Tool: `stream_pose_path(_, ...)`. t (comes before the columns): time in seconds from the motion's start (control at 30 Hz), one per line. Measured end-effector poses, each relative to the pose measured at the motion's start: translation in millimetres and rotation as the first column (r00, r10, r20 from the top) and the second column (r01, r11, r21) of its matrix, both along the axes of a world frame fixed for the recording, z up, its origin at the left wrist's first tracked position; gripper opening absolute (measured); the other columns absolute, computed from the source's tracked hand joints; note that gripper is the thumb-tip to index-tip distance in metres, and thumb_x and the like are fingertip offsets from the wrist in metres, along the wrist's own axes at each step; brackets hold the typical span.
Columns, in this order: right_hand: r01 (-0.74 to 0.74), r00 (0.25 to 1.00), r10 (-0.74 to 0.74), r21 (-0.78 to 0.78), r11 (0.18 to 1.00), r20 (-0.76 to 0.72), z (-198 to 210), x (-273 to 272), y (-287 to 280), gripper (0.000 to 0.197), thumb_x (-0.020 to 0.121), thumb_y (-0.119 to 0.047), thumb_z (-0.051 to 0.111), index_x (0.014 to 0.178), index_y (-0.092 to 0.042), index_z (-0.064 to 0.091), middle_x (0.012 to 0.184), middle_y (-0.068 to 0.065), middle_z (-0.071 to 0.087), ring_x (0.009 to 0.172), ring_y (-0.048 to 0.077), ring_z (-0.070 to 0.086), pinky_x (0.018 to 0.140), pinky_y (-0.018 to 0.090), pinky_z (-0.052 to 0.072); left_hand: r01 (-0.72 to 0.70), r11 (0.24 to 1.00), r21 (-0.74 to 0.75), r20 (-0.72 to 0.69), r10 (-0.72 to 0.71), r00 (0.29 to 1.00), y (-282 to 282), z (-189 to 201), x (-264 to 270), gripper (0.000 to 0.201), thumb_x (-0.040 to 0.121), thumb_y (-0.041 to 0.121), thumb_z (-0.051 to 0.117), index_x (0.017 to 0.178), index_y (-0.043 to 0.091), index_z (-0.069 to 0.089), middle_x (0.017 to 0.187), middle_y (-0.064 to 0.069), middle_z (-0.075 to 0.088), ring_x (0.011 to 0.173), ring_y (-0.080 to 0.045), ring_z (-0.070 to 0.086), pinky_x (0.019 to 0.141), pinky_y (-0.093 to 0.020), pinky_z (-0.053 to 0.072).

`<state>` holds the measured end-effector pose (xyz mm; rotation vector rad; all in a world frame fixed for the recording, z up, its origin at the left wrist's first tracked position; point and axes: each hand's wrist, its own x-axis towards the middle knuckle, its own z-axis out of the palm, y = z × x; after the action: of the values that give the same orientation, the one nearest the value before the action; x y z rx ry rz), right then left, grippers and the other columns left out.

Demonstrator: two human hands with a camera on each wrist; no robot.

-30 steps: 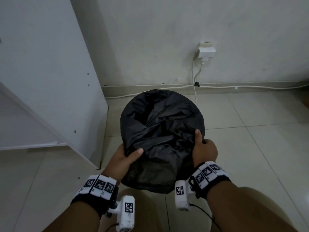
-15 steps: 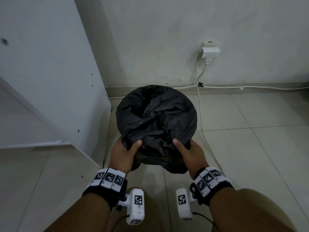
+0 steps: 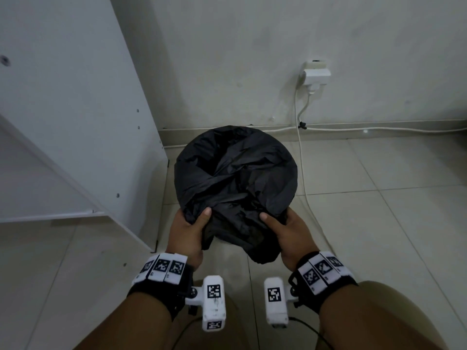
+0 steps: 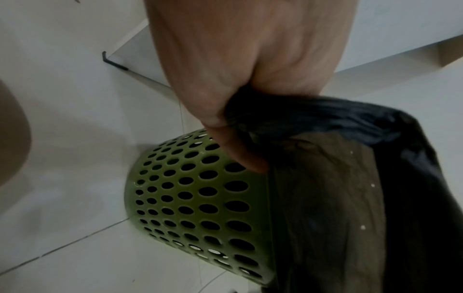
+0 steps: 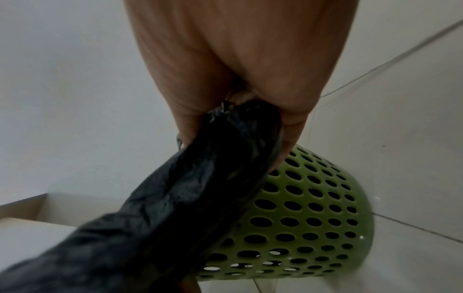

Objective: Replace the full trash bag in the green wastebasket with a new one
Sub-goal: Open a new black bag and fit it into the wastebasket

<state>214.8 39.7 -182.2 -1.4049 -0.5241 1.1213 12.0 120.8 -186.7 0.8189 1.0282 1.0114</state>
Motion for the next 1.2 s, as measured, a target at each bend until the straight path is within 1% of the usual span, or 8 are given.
stream_pose_path(0.17, -0.011, 0.993, 0.011, 0.002, 1.000, 0.114, 0, -1, -4, 0.035, 0.092, -0.018, 0.067, 0.127, -0.019, 0.062, 0.118, 0.002, 0.072, 0.109, 0.023, 0.068, 0.100, 0.047, 0.052, 0.068, 0.998, -0.008, 0.003, -0.068, 0.998, 1, 7, -3, 0.031, 0.096, 0.004, 0.059, 0.122, 0.020, 0.066, 0.121, -0.007, 0.072, 0.114, -0.031, 0.067, 0.103, -0.049, 0.048)
stream_pose_path(0.3, -0.029, 0.896, 0.052, -0.057, 0.998, 0.442, -3, -1, -13, 0.041, 0.092, -0.038, 0.065, 0.131, -0.027, 0.059, 0.117, -0.011, 0.068, 0.103, 0.003, 0.063, 0.085, 0.011, 0.049, 0.052, 0.996, 0.073, -0.168, -0.039, 0.985, -1, 9, -11, 0.032, 0.091, 0.013, 0.071, 0.100, 0.044, 0.073, 0.108, 0.008, 0.076, 0.108, -0.024, 0.070, 0.097, -0.046, 0.053)
stream_pose_path(0.37, 0.000, 0.821, 0.038, -0.067, 0.998, 0.569, -1, -3, -15, 0.039, 0.092, -0.039, 0.064, 0.128, -0.024, 0.060, 0.111, -0.011, 0.066, 0.095, 0.000, 0.060, 0.074, 0.002, 0.042, 0.057, 0.993, 0.108, -0.262, -0.027, 0.965, -4, 0, -16, 0.034, 0.085, 0.026, 0.078, 0.116, 0.034, 0.068, 0.115, 0.006, 0.074, 0.109, -0.021, 0.069, 0.099, -0.046, 0.053)
stream_pose_path(0.5, 0.043, 0.753, 0.047, -0.121, 0.992, 0.657, -4, -8, -18, 0.033, 0.086, -0.042, 0.070, 0.106, -0.019, 0.057, 0.096, -0.006, 0.063, 0.090, 0.012, 0.060, 0.067, 0.012, 0.042, 0.099, 0.978, 0.185, -0.498, 0.007, 0.867, -10, -15, -15, 0.054, 0.086, 0.020, 0.077, 0.132, 0.018, 0.050, 0.124, 0.003, 0.063, 0.110, -0.016, 0.061, 0.097, -0.034, 0.048)
stream_pose_path(0.7, -0.004, 0.760, 0.111, -0.166, 0.986, 0.640, -7, -18, -17, 0.039, 0.082, -0.037, 0.076, 0.105, -0.019, 0.050, 0.101, -0.001, 0.062, 0.093, 0.015, 0.059, 0.076, 0.028, 0.047, 0.185, 0.944, 0.273, -0.665, 0.046, 0.745, 4, -36, -3, 0.046, 0.071, 0.025, 0.069, 0.106, -0.003, 0.056, 0.097, -0.009, 0.067, 0.091, -0.022, 0.067, 0.069, -0.018, 0.050)
stream_pose_path(0.93, 0.016, 0.768, 0.082, -0.147, 0.989, 0.635, -3, -20, -12, 0.032, 0.084, -0.032, 0.075, 0.107, -0.020, 0.056, 0.093, -0.010, 0.060, 0.083, 0.006, 0.056, 0.061, 0.006, 0.041, 0.255, 0.942, 0.219, -0.608, -0.072, 0.790, -6, -19, -4, 0.045, 0.093, 0.018, 0.063, 0.136, 0.017, 0.049, 0.126, 0.003, 0.062, 0.114, -0.014, 0.058, 0.099, -0.035, 0.047)
stream_pose_path(1.07, 0.015, 0.785, 0.073, -0.137, 0.990, 0.615, -2, -25, -12, 0.016, 0.088, -0.026, 0.070, 0.101, -0.021, 0.062, 0.086, -0.015, 0.062, 0.082, 0.006, 0.060, 0.060, 0.001, 0.042, 0.247, 0.936, 0.249, -0.659, -0.023, 0.752, -25, -8, -6, 0.014, 0.097, 0.016, 0.058, 0.108, 0.022, 0.065, 0.103, 0.007, 0.069, 0.098, -0.012, 0.064, 0.084, -0.032, 0.053)
stream_pose_path(1.2, 0.030, 0.848, 0.058, -0.156, 0.987, 0.527, 6, -32, -17, 0.012, 0.084, -0.036, 0.074, 0.089, -0.027, 0.069, 0.085, -0.016, 0.069, 0.084, 0.003, 0.066, 0.068, 0.016, 0.049, 0.189, 0.939, 0.289, -0.639, 0.042, 0.768, -38, 0, -7, 0.014, 0.096, 0.019, 0.062, 0.105, 0.024, 0.070, 0.096, 0.016, 0.071, 0.088, 0.004, 0.065, 0.075, -0.022, 0.052)
